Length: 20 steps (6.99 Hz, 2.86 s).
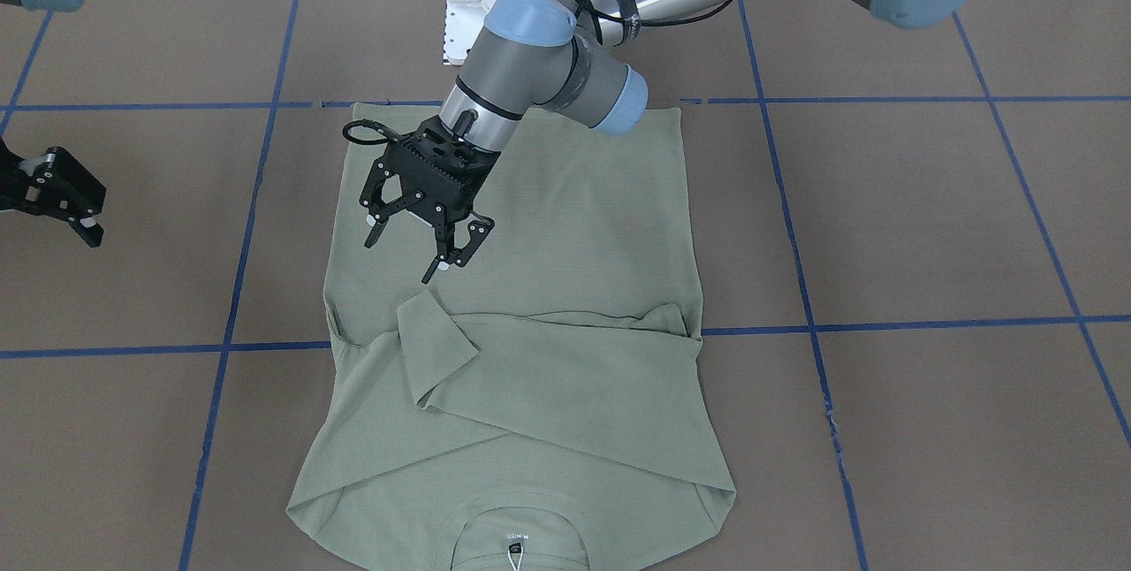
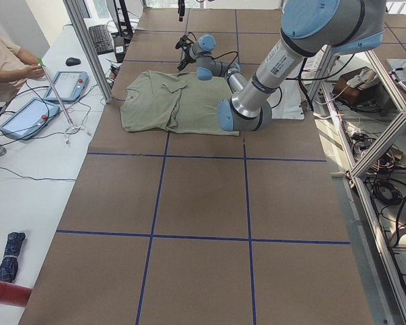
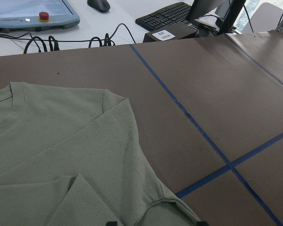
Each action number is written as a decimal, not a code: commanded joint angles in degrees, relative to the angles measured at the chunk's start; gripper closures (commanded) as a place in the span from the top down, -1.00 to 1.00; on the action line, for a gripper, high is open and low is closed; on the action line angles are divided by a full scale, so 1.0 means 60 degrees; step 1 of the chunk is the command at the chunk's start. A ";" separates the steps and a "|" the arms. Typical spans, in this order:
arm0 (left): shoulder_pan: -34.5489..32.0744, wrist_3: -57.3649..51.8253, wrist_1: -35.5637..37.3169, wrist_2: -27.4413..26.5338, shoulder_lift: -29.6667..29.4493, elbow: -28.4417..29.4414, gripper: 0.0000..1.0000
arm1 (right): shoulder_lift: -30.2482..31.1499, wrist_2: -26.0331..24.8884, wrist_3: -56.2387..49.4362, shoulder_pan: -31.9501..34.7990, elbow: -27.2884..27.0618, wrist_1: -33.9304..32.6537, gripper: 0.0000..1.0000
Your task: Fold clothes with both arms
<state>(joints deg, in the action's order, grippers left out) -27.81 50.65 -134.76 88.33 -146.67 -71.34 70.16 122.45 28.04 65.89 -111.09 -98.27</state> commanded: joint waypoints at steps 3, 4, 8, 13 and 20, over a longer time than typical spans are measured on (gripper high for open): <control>-0.1846 -0.1916 0.3928 0.2771 0.1685 -0.3100 1.00 | -0.1243 -0.0498 0.1969 -0.1455 0.0319 0.0017 1.00; -0.2696 -0.2764 0.3944 0.3957 0.2943 -0.4067 1.00 | -0.2062 -0.1082 0.3094 -0.2171 0.0901 0.0002 1.00; -0.4169 -0.5804 0.3479 0.5229 0.5559 -0.5217 1.00 | -0.5509 -0.3949 0.4687 -0.4078 0.5423 0.0771 0.77; -0.4140 -0.5468 0.3461 0.5200 0.5681 -0.5263 1.00 | -0.6626 -0.5245 0.5244 -0.5194 0.8243 0.1804 0.27; -0.4140 -0.5424 0.3461 0.5200 0.5695 -0.5220 1.00 | -0.6538 -0.5892 0.4204 -0.5474 0.8568 0.1775 -0.13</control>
<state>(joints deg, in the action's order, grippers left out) -52.65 18.11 -113.99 119.53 -112.50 -102.69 30.78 87.41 53.90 33.06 -59.81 -87.62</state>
